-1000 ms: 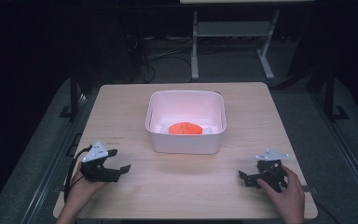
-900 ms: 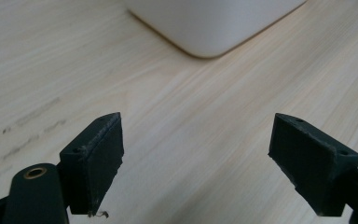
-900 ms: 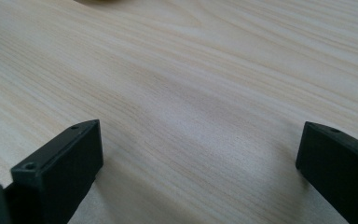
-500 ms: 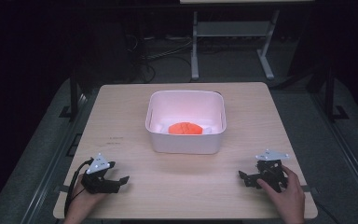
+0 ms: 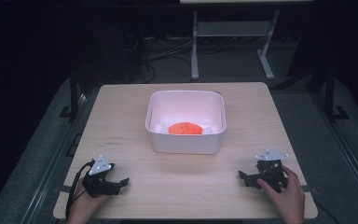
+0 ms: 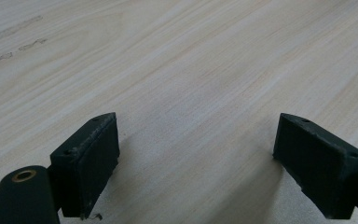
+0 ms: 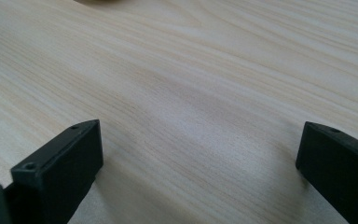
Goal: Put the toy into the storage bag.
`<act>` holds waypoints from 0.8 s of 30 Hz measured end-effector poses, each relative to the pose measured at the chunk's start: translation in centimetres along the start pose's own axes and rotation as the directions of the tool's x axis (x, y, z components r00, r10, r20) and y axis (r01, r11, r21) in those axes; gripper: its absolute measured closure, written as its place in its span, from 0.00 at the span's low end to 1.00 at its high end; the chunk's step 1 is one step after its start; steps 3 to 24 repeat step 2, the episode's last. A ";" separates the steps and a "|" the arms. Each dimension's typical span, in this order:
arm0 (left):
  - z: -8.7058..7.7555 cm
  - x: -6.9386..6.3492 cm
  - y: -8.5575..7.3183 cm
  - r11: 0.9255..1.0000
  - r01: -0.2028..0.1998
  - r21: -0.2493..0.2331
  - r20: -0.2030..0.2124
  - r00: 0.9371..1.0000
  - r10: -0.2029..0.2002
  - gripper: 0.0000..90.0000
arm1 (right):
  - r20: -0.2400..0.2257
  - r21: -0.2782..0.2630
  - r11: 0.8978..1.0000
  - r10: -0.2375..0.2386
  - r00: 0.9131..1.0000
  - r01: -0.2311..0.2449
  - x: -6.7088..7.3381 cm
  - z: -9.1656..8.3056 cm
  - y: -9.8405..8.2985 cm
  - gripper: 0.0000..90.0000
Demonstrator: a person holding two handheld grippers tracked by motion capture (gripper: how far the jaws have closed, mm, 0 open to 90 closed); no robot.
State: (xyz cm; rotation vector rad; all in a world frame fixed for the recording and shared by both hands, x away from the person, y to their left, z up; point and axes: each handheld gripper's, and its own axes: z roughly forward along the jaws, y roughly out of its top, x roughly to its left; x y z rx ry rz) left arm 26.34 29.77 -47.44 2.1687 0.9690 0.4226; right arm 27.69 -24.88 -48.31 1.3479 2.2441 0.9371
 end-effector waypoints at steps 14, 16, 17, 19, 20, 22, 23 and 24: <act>0.0 0.0 0.0 1.000 0.000 0.000 0.000 1.000 0.000 0.15 | 0.000 0.000 1.000 -0.001 1.000 0.001 0.0 0.0 0.0 0.00; 0.0 0.0 0.0 1.000 0.000 0.000 0.000 1.000 0.000 0.15 | 0.000 0.000 1.000 -0.001 1.000 0.001 0.0 0.0 0.0 0.00; 0.0 0.0 0.0 1.000 0.000 0.000 0.000 1.000 0.000 0.15 | 0.000 0.000 1.000 -0.001 1.000 0.001 0.0 0.0 0.0 0.00; 0.0 0.0 0.0 1.000 0.000 0.000 0.000 1.000 0.000 0.15 | 0.000 0.000 1.000 -0.001 1.000 0.001 0.0 0.0 0.0 0.00; 0.0 0.0 0.0 1.000 0.000 0.000 0.000 1.000 0.000 0.15 | 0.000 0.000 1.000 -0.001 1.000 0.001 0.0 0.0 0.0 0.00; 0.0 0.0 0.0 1.000 0.000 0.000 0.000 1.000 0.000 0.15 | 0.000 0.000 1.000 -0.001 1.000 0.001 0.0 0.0 0.0 0.00; 0.0 0.0 0.0 1.000 0.000 0.000 0.000 1.000 0.000 0.15 | 0.000 0.000 1.000 -0.001 1.000 0.001 0.0 0.0 0.0 0.00; 0.0 0.0 0.0 1.000 0.000 0.000 0.000 1.000 0.000 0.15 | 0.000 0.000 1.000 -0.001 1.000 0.001 0.0 0.0 0.0 0.00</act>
